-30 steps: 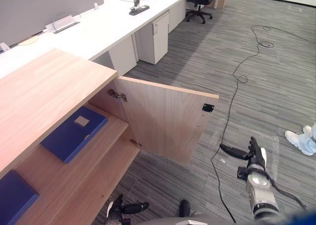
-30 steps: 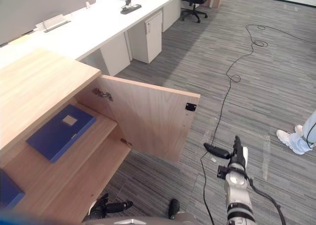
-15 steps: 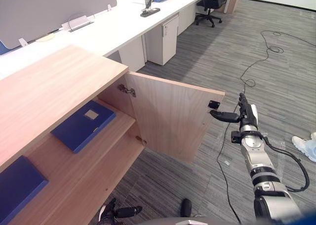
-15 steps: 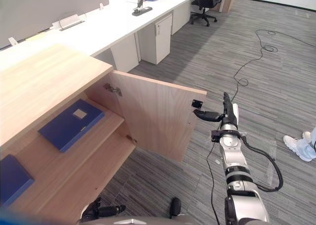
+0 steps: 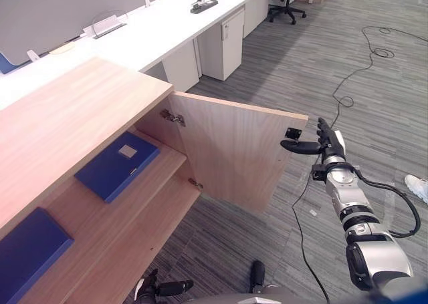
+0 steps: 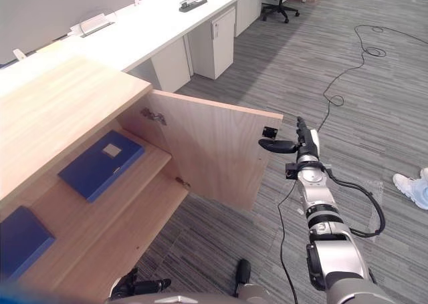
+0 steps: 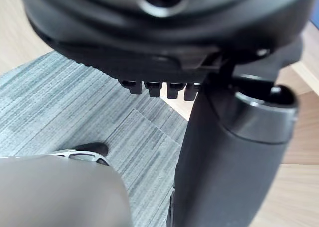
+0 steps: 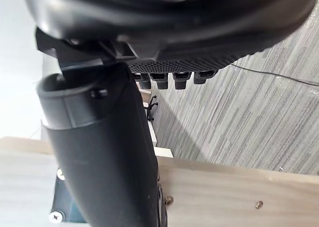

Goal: Walk over to the cabinet, pick up the folder, carry it to the office cabinet, place the folder inside the office cabinet, then close the office cabinet door

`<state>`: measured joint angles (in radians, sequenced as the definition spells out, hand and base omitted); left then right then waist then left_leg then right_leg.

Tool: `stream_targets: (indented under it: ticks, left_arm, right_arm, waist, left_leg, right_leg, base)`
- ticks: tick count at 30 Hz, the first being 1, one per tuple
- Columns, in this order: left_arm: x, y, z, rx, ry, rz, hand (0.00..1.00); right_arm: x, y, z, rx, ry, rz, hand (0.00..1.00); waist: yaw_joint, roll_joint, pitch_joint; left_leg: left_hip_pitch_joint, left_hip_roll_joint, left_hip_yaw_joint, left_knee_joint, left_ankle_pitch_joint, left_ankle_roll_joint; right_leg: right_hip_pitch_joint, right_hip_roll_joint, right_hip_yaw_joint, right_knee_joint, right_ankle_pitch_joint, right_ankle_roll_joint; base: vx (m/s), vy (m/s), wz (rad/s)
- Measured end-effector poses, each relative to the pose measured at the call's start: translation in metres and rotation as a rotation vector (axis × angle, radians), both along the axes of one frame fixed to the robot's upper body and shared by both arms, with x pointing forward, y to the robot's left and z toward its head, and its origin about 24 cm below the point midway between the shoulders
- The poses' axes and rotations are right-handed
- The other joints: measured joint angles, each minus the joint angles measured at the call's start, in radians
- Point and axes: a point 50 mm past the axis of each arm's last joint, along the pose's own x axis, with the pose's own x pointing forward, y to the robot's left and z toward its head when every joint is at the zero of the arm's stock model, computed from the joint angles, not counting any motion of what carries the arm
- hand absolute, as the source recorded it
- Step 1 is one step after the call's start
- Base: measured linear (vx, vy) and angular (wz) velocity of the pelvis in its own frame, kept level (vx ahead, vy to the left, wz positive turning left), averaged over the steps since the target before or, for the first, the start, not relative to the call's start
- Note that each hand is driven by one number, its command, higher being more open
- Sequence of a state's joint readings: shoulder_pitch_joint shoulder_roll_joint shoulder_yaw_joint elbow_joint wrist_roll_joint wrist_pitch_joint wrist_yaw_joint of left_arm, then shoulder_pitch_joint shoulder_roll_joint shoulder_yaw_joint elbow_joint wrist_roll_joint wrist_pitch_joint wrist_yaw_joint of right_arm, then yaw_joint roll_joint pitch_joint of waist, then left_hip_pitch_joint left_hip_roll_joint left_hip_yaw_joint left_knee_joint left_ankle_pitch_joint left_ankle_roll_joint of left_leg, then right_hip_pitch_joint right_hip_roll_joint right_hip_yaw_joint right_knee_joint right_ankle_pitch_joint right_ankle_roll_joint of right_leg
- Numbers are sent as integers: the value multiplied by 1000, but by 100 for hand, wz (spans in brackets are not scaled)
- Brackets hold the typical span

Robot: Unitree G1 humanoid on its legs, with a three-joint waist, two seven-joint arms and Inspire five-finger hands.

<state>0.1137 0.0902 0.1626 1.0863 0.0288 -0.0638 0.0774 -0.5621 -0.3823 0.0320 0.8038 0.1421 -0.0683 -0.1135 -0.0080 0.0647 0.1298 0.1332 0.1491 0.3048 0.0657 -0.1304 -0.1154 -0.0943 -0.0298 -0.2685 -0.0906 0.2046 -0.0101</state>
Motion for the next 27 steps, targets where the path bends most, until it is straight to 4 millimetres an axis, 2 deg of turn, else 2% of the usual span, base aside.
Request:
stream_targets:
  ticks: [1, 3, 5, 8, 12, 18, 22, 25, 27]
  left_arm:
    - [-1, 0, 0, -1, 3, 0, 100]
    - [-2, 0, -1, -4, 13, 2, 100]
    - [-4, 0, -1, -10, 20, 7, 100]
    - [-6, 0, -3, -15, 37, -7, 100]
    - [6, -1, -1, -11, 13, -28, 100]
    - [19, -3, 2, 0, -11, -66, 100]
    - [15, -3, 0, -2, 4, -65, 100]
    - [12, -1, -1, 1, 22, -89, 100]
    - [13, -1, -1, 5, 29, -154, 100]
  right_arm:
    - [0, 7, 0, -7, -4, 35, 100]
    - [-6, 38, -4, -20, -9, 190, 100]
    - [-12, 45, -9, 18, -17, 220, 100]
    - [-20, 58, -15, -27, 12, 348, 100]
    - [-32, 75, -23, -61, 47, 491, 100]
    - [-44, 91, -22, -125, 58, 656, 100]
    - [-58, 98, -26, -247, 99, 815, 100]
    - [-81, 95, -47, -487, 243, 1080, 100]
    - [-109, 89, -72, -580, 410, 1275, 100]
  waist:
    - [0, 1, 4]
    - [1, 2, 6]
    - [-1, 2, 6]
    - [-5, 2, 6]
    - [-21, -1, 7]
    - [-28, -7, 4]
    - [-29, -17, -5]
    - [-29, -28, -29]
    - [-24, -32, -39]
  left_leg:
    - [1, 2, 6, 1, -1, -1]
    - [2, 13, 22, -1, -3, -5]
    - [11, 21, 38, -1, -6, -9]
    - [37, 29, 45, -10, -14, -21]
    - [57, 30, 70, -15, -18, -27]
    - [60, 35, 96, -15, -18, -27]
    - [58, 44, 97, -12, -18, -27]
    - [57, 50, 96, -8, -18, -27]
    - [57, 50, 95, -7, -18, -27]
  right_leg:
    - [-2, 4, 5, 0, 0, 0]
    - [-11, 20, 21, 0, -1, -6]
    - [-10, 32, 35, 1, 0, -14]
    - [-11, 54, 75, 1, 1, -18]
    - [-16, 68, 115, 0, 2, -17]
    - [-35, 86, 152, 0, 10, -23]
    - [-43, 99, 163, 0, 8, -28]
    - [-42, 104, 163, 0, 9, -30]
    - [-41, 105, 161, 1, 10, -30]
  base:
    - [-21, 8, -26]
    - [7, 0, -24]
    - [36, 6, -28]
    - [40, 31, -47]
    - [-11, 36, -31]
    - [-47, 8, -22]
    - [-34, -24, -13]
    - [0, 0, 0]
    - [-6, 2, 2]
